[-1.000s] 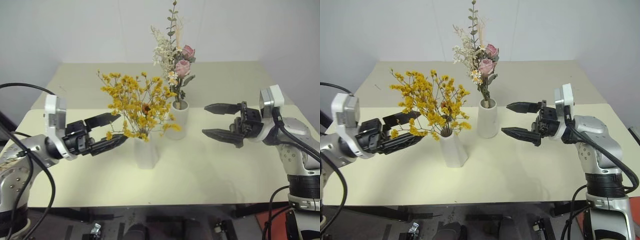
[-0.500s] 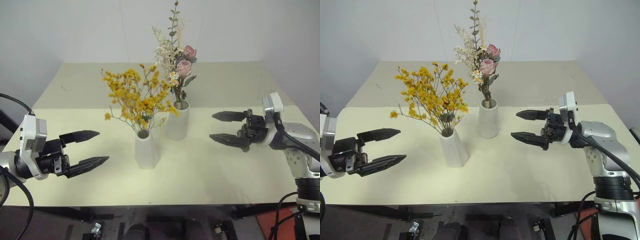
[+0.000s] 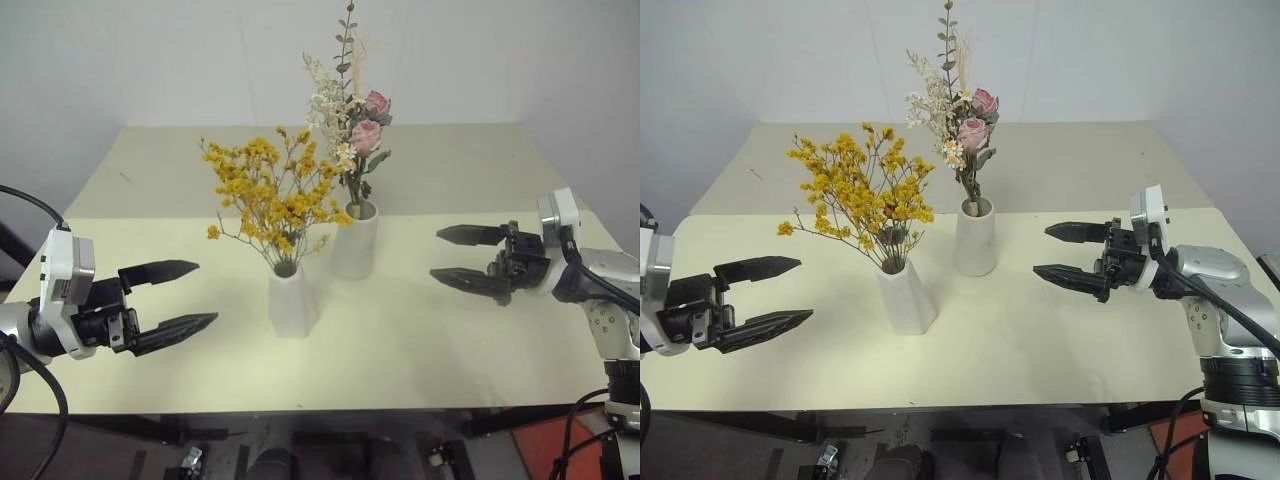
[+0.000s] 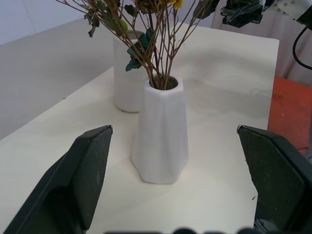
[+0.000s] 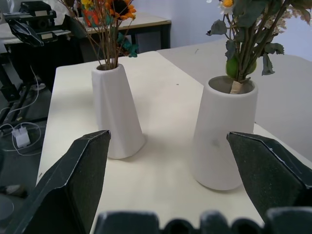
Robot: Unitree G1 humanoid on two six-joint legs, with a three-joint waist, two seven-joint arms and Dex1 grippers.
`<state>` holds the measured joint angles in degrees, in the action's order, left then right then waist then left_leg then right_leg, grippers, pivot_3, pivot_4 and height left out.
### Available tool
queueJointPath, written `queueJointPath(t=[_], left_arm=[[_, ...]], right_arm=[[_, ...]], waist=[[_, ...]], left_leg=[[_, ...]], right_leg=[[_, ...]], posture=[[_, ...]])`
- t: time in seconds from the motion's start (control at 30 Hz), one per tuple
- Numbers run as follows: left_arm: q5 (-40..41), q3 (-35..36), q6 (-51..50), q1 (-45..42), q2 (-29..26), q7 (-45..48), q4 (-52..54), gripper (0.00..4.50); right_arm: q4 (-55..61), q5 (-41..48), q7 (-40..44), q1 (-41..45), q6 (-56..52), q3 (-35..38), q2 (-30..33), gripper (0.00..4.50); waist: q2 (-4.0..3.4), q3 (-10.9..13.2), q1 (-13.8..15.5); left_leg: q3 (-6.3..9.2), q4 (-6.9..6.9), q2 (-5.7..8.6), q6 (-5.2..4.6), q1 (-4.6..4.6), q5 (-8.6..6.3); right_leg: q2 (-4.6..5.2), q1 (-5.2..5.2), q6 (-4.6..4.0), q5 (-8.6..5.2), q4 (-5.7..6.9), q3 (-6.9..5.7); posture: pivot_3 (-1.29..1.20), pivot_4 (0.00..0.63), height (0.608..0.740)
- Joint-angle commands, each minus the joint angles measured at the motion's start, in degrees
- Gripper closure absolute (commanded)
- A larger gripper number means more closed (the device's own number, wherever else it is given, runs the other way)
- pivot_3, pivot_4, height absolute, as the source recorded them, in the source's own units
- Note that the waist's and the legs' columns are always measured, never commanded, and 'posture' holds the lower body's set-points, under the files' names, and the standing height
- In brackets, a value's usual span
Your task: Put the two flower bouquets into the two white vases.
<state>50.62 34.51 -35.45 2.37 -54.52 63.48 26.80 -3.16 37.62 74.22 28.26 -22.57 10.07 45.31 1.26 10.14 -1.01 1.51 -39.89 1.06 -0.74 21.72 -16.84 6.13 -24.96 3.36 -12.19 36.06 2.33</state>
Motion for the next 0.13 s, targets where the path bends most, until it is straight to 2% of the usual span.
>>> queueJointPath(t=[0.03, 0.13], left_arm=[[-0.9, -1.1, 1.3, -1.7, -0.5, -1.1, 1.0, 0.03], [-3.1, -4.0, 3.4, -2.7, 0.9, -1.7, 0.2, 0.03]], right_arm=[[-1.2, -0.5, 0.3, 1.3, 1.4, 2.0, 0.9, 0.00], [-2.5, -1.2, 0.2, 1.3, 2.1, 1.7, 0.4, 0.00]], waist=[[0.00, 0.0, 0.0], [0.00, 0.0, 0.0]], left_leg=[[0.00, 0.00, 0.00, 0.00, -0.01, 0.00], [-0.01, 0.02, 0.00, 0.00, -0.04, 0.00]], right_leg=[[0.00, 0.01, 0.00, 0.00, 0.00, 0.00], [0.00, 0.02, 0.00, 0.00, 0.00, 0.00]], posture=[[0.00, 0.150, 0.740], [0.00, 0.150, 0.740]])
